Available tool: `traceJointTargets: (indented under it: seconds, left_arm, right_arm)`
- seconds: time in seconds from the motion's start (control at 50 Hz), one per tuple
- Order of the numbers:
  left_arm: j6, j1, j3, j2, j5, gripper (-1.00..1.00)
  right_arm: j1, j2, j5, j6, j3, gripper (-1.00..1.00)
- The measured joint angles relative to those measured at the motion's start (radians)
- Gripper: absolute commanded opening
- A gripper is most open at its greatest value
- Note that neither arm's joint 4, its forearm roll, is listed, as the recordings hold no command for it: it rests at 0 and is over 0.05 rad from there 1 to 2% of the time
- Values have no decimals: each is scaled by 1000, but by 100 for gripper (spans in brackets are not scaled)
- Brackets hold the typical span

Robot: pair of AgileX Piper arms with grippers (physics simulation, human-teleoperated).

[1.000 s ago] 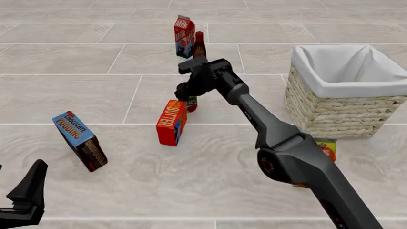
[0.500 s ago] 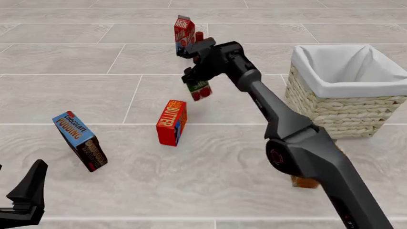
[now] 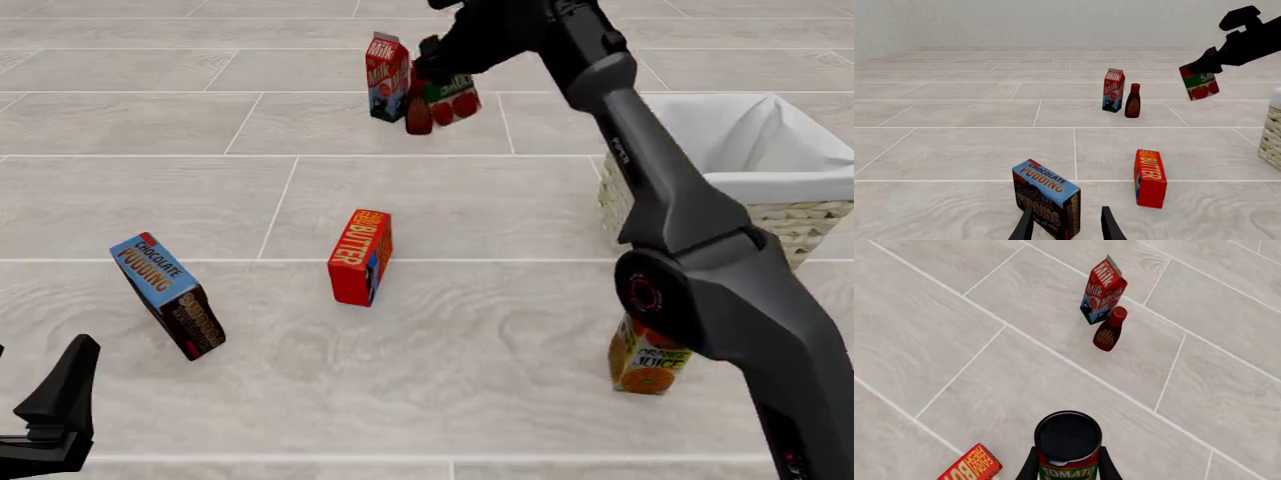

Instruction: Pick the tomato sauce and place it in the basket.

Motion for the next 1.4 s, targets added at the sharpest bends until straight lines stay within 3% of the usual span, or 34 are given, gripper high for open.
traceJointTargets:
  seconds: [0.22, 0.54, 0.76, 1.4]
  left_arm:
    - [0, 0, 0, 0, 0, 100]
    - [0, 0, 0, 0, 0, 100]
    - [0, 0, 0, 0, 0, 100]
    - [0, 0, 0, 0, 0, 100]
  right_arm:
    - [-65, -143, 38, -10, 10, -100]
    - [-189, -491, -151, -21, 462, -100]
    - [-265, -663, -257, -21, 712, -100]
    - [-422, -900, -425, -4, 1082, -100]
